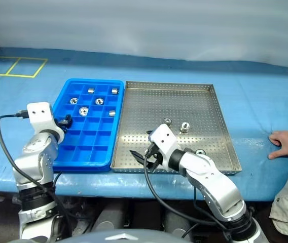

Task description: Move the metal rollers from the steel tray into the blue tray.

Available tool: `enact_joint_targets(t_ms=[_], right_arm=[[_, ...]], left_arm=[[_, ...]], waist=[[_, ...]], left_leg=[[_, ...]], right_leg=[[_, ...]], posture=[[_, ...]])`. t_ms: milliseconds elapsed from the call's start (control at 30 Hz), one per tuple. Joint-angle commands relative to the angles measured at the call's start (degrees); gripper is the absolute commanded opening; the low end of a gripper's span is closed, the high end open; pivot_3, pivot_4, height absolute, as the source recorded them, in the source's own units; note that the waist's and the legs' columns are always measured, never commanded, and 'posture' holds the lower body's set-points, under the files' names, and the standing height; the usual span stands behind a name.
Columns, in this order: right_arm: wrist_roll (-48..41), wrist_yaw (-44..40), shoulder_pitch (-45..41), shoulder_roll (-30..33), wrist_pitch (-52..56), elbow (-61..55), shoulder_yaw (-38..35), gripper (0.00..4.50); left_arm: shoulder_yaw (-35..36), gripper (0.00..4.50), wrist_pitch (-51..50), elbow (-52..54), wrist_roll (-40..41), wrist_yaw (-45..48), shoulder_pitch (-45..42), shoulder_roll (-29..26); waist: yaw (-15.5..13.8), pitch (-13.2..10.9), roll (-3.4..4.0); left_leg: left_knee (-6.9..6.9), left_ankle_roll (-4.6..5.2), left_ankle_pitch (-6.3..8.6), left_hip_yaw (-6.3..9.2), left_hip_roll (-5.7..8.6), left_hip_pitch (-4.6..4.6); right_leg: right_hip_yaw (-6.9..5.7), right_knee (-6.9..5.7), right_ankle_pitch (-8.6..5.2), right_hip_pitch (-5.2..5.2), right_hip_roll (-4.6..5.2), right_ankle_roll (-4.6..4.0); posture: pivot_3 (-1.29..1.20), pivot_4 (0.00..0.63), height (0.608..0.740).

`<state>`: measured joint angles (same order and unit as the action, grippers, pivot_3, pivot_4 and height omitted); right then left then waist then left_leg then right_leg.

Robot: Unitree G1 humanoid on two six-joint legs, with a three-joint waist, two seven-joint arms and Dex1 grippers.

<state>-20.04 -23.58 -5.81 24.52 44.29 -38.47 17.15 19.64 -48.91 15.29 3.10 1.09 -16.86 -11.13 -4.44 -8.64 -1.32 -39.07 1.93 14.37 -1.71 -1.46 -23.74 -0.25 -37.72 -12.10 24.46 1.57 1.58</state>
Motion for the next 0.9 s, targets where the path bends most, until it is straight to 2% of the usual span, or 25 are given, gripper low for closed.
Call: enact_joint_targets(t_ms=[33,167,400,600,767,900], right_arm=[[-0.8,1.1,0.8,-0.3,0.3,-3.5,-3.4,4.50],[-1.0,3.1,2.7,-0.5,1.7,-4.6,-6.4,4.50],[0.2,8.0,7.3,-1.4,3.9,-5.9,-10.4,4.50],[0.6,10.3,10.4,-2.0,4.8,-8.3,-11.7,4.50],[1.1,11.5,11.8,-2.6,5.2,-9.2,-11.7,4.50],[1.1,12.0,11.9,-3.0,5.2,-9.4,-11.3,4.50]], left_arm=[[-3.8,4.48,1.8,6.3,5.7,6.7,-3.9,-0.8],[-11.0,4.48,-3.4,6.2,12.0,16.0,-8.3,-3.0],[-25.5,4.48,-5.5,-4.3,14.6,26.7,-14.9,-4.5],[-34.0,4.48,-3.1,-13.6,11.5,29.0,-17.5,-3.0],[-36.6,4.48,-1.7,-18.3,10.7,29.8,-17.5,-0.8],[-40.1,4.48,-0.5,-19.9,8.1,30.1,-17.1,-1.0]], waist=[[0.0,0.0,0.00],[0.1,0.0,-0.02],[2.8,0.0,0.01],[4.5,0.0,0.02],[5.2,0.0,0.02],[5.5,0.0,0.02]], left_leg=[[0.00,0.00,0.00,0.00,0.00,0.00],[-0.06,0.00,0.00,0.00,0.05,-0.03],[0.00,0.04,0.02,-0.07,0.03,-0.01],[0.02,0.04,0.01,-0.10,-0.03,0.02],[0.01,0.04,0.02,-0.13,-0.01,0.02],[0.01,0.04,0.02,-0.16,-0.01,0.03]], right_leg=[[0.00,0.00,0.00,0.00,0.01,0.00],[-0.03,0.01,0.00,-0.02,0.05,0.00],[0.06,0.01,-0.04,0.03,-0.09,0.05],[0.12,-0.03,-0.06,0.06,-0.16,0.04],[0.17,-0.01,-0.05,0.06,-0.13,0.07],[0.19,-0.02,-0.05,0.07,-0.14,0.07]], posture=[[0.14,0.150,0.740],[0.08,0.150,0.740],[0.01,0.150,0.740],[-0.04,0.150,0.740],[-0.07,0.150,0.740],[-0.07,0.150,0.740]])
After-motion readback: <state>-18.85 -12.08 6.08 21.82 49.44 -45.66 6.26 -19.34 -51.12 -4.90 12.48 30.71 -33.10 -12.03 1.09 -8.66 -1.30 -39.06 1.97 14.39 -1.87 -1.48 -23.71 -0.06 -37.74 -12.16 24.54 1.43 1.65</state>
